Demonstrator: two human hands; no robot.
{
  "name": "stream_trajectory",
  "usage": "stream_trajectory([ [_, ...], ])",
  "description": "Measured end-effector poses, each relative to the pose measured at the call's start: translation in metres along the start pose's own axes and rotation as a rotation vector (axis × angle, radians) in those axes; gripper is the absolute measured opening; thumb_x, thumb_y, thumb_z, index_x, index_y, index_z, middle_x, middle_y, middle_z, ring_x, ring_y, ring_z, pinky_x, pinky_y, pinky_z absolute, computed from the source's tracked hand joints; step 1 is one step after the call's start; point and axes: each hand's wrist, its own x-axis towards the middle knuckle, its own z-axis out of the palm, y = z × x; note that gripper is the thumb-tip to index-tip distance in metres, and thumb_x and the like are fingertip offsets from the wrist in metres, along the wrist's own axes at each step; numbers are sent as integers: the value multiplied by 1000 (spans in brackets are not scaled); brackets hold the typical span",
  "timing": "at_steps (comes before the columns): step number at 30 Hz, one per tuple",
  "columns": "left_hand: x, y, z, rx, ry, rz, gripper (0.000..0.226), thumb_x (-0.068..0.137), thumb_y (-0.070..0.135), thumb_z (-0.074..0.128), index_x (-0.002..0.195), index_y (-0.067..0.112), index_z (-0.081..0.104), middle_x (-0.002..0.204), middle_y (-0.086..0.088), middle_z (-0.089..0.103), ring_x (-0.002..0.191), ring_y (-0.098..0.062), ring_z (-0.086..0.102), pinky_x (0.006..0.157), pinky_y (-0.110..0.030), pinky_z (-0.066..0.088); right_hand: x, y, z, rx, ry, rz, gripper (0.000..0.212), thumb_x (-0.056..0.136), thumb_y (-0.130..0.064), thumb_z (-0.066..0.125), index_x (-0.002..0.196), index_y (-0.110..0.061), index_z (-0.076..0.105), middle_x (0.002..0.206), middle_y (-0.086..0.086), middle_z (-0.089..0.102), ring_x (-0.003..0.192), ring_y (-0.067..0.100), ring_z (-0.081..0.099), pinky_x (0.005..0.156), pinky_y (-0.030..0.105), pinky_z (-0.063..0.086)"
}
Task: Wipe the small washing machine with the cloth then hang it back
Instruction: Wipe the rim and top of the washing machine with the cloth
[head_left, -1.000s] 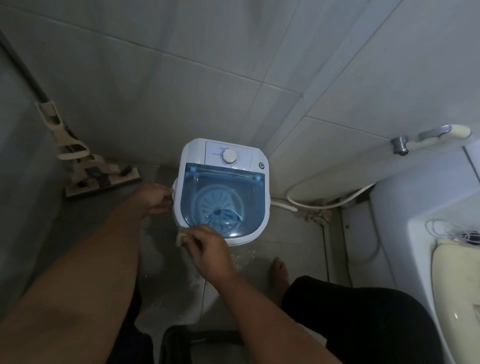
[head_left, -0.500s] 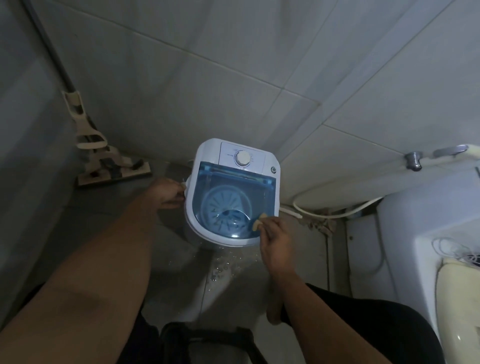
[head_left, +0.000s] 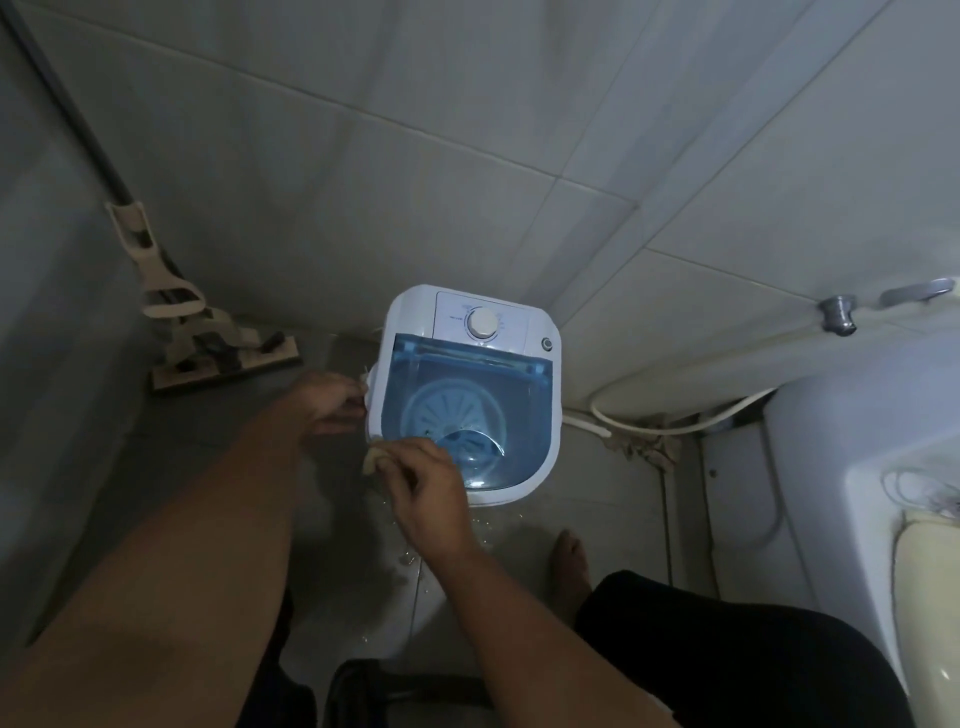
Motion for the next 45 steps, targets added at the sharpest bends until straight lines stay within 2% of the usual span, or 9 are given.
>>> stream_trajectory([
  [5,2,-1,-2,14,2,7,4,93,11,61,92,11,65,94,-10,71,80,-20,67,72,-35,56,26,13,-62,364,146,392,13,95,-22,71,104,-26,80,111,-1,77,106,17,71,95,32,56],
  [11,0,-1,0,6,-1,7,5,92,10,61,91,10,66,95,-12,72,81,-22,68,84,-40,56,30,51,-155,106,502,401,8,95,-36,70,98,-35,77,91,-9,78,85,13,75,77,41,64],
  [17,2,0,-1,7,0,-11,7,93,10,61,98,9,66,95,-11,72,79,-21,68,66,-33,55,35,75,-119,-72,502,517,23,98,-35,63,108,-21,77,95,-4,76,85,12,71,84,38,60],
  [25,-2,1,2,-37,-2,-15,9,92,6,61,89,12,66,97,-11,71,79,-22,67,76,-36,57,101,39,-66,-40,459,313,20,101,-33,61,96,-24,79,76,-10,73,64,0,65,61,11,48],
  [29,-3,2,1,-25,-3,-16,11,92,5,59,89,11,68,93,-10,71,77,-21,66,74,-35,57,118,19,-29,-4,202,264,26,99,-46,62,103,-26,78,89,-9,77,80,2,70,73,16,55],
  [33,-3,1,2,-33,8,-14,11,91,5,60,94,9,69,92,-11,71,76,-22,66,78,-36,57,118,6,-21,179,22,293,21,94,-35,71,107,-22,79,97,-7,79,92,7,73,90,29,59],
  [37,-5,1,2,-46,7,0,12,92,5,58,89,11,67,89,-10,69,74,-20,65,78,-35,55,103,14,-68,242,201,312,18,94,-32,73,106,-21,79,91,-15,76,85,-5,70,78,12,54],
  [42,-5,1,2,-59,27,3,12,92,6,60,102,5,67,99,-15,70,76,-22,65,75,-35,56,81,51,-139,28,528,277,19,93,-32,74,105,-18,78,95,-4,76,83,7,71,76,22,58],
  [45,-6,2,2,-58,24,-7,12,92,6,61,102,4,68,100,-16,70,74,-21,66,70,-33,57,70,77,-150,-263,410,194,18,95,-23,70,109,-15,79,104,1,77,91,12,71,87,32,59],
])
